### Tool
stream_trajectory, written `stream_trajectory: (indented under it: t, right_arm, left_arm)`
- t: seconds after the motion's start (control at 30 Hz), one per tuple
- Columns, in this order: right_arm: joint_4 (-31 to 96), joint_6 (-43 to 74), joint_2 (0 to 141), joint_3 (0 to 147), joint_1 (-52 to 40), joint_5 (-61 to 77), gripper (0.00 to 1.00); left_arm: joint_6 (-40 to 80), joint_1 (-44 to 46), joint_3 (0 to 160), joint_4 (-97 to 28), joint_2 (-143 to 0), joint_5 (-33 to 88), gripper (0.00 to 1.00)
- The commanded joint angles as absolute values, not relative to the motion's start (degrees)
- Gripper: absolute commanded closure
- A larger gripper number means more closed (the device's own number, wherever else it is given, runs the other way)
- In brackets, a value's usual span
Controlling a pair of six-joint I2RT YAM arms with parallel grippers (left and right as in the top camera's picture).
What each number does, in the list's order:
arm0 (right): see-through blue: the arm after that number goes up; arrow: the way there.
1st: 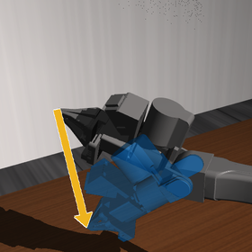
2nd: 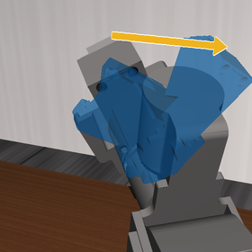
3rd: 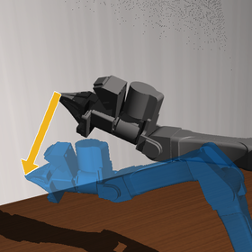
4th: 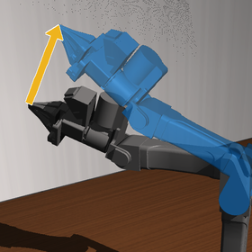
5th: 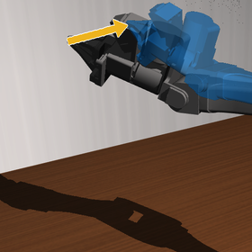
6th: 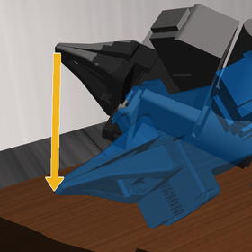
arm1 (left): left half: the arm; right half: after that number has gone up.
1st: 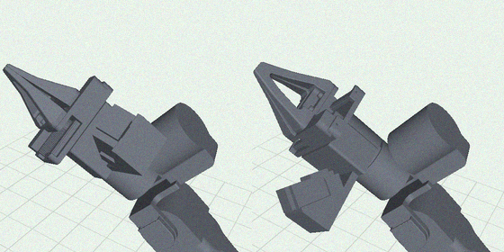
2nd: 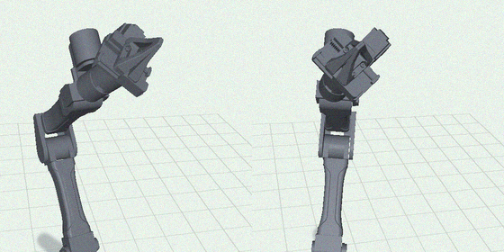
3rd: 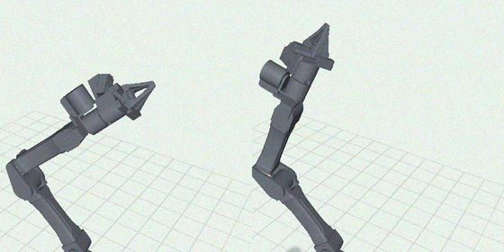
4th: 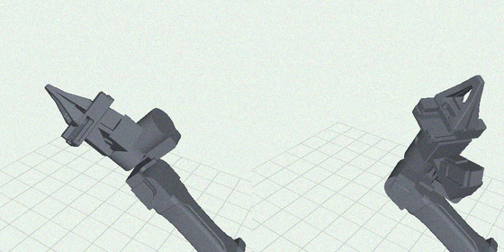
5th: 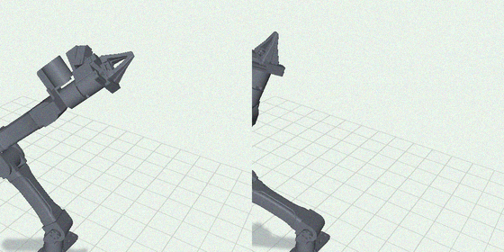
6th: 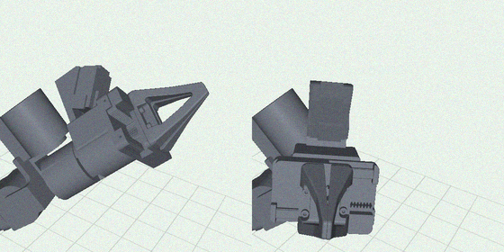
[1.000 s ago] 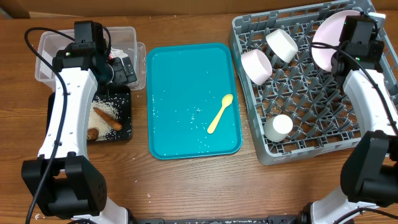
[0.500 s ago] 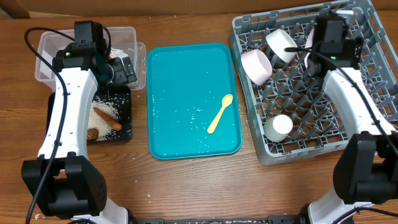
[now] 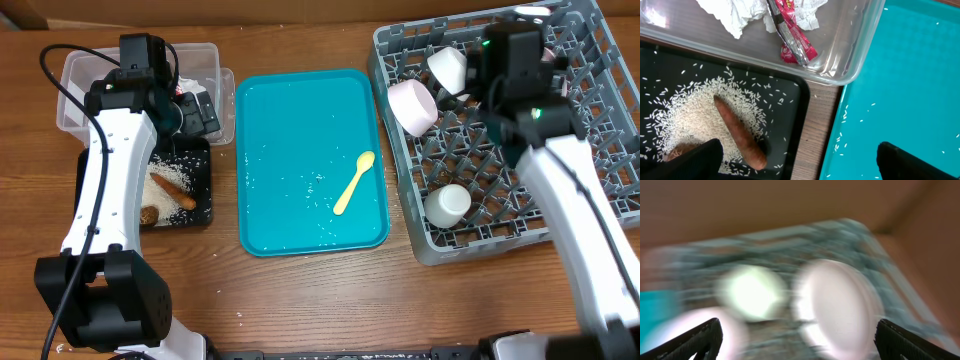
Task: Sort waste into correct bins and load items into the dishwasher
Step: 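Stand the plate upright in the rack's back right slots and release, then grasp the yellow spoon on the teal tray with the right gripper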
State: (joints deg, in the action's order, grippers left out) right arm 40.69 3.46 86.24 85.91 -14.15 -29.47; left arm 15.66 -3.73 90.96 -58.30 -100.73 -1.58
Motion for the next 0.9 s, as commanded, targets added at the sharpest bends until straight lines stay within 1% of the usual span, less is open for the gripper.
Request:
stream_trajectory:
  t: [0.0,0.07,0.1,0.27,0.3,0.33,0.37,0.47,0.57,0.63,0.87]
  right_arm:
    - [42.8,12.1,82.9,87.5,-21.1,-11.6,0.00]
    - [43.2,20.2,84.3,86.6,-26.2,-1.6,0.00]
    - [42.9,22.0,85.4,85.8,-28.0,0.0,0.00]
    - [42.4,33.0,93.5,83.9,-33.6,-0.6,0.00]
    - [42.7,39.4,98.0,83.9,-34.9,-4.2,0.07]
    - [42.9,42.5,99.8,83.9,-35.4,-6.7,0.11]
    - [43.2,45.6,102.0,83.9,-35.8,-10.2,0.12]
    - [44.0,49.6,106.5,83.9,-36.3,-15.0,0.16]
    - [44.4,51.3,110.0,83.9,-36.3,-15.0,0.17]
    - [44.5,52.2,112.1,83.9,-36.3,-15.1,0.20]
    - [44.7,55.6,117.6,83.9,-36.2,-17.2,0.21]
  left_arm:
    - [14.8,-3.6,91.2,-58.3,-100.0,-2.1,0.00]
    - [14.8,-3.6,91.2,-58.3,-100.0,-2.0,0.00]
    - [14.8,-3.6,91.2,-58.3,-100.0,-2.1,0.00]
    - [14.8,-3.6,91.2,-58.3,-100.0,-2.1,0.00]
    - [14.8,-3.6,91.2,-58.3,-100.0,-2.1,0.00]
    - [14.8,-3.6,91.2,-58.3,-100.0,-2.1,0.00]
    - [14.8,-3.6,91.2,-58.3,-100.0,-2.1,0.00]
    - [14.8,-3.6,91.2,-58.3,-100.0,-2.1,0.00]
    - [14.8,-3.6,91.2,-58.3,-100.0,-2.1,0.00]
    - [14.8,-3.6,91.2,-58.3,-100.0,-2.1,0.00]
    - [14.8,-3.6,91.2,-58.3,-100.0,-2.1,0.00]
